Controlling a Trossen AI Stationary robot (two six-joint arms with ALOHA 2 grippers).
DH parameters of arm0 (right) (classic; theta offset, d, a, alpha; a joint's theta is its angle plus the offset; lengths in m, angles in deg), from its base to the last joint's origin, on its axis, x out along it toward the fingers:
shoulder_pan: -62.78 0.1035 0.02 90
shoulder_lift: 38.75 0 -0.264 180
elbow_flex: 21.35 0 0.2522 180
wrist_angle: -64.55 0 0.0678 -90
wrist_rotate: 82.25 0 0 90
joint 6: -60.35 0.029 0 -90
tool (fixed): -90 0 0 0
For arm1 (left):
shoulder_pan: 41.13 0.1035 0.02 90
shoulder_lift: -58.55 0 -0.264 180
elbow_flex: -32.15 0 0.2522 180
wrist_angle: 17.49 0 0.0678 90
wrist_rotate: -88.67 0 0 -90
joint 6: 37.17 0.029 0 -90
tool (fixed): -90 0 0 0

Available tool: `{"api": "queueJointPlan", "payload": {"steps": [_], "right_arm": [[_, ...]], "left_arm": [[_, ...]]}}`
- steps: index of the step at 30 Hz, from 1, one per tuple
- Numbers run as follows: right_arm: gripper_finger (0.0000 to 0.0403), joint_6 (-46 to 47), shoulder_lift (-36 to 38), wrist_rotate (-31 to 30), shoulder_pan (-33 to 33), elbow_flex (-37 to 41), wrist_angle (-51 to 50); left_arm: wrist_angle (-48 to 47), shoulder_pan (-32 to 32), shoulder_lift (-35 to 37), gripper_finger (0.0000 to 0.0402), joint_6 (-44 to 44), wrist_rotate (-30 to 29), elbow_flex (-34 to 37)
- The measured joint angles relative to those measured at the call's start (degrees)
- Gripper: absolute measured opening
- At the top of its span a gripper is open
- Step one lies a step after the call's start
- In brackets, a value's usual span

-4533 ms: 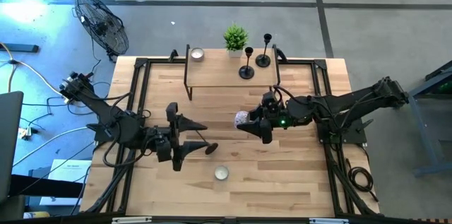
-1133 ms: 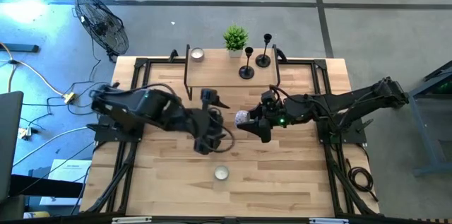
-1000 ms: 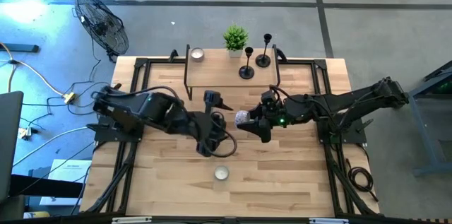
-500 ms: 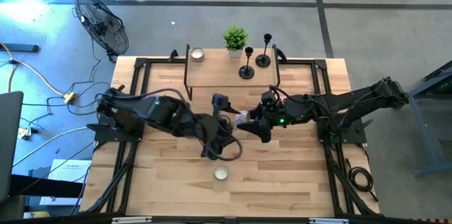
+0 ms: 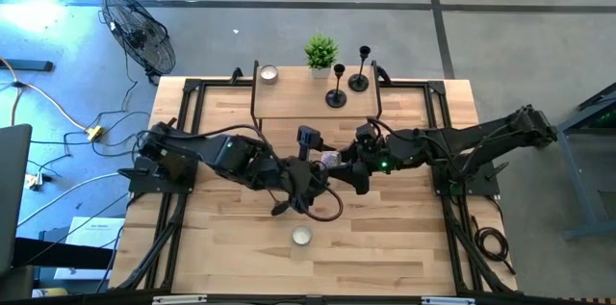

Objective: Pick & Place candle stick holders
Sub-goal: Put the white red scented candle on the shelf

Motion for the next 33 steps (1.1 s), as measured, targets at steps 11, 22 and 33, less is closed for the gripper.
{"api": "queueJointPlan", "payload": {"steps": [11, 22, 33], "right_arm": [[0.0288, 0.0, 0.0, 0.0, 0.0, 0.0, 0.0], [0.0288, 0.2, 0.0, 0.2, 0.0, 0.0, 0.0], [0.0288, 0.0, 0.1, 0.1, 0.0, -0.1, 0.5]], "left_arm": [[-1.2, 0.5, -0.6, 0.0397, 1.0, 3.7, 0.0], [-1.3, 1.1, -1.2, 0.0397, 0.9, 5.0, -0.1], [0.2, 2.6, -2.6, 0.0397, 1.9, 5.8, 0.0]]}}
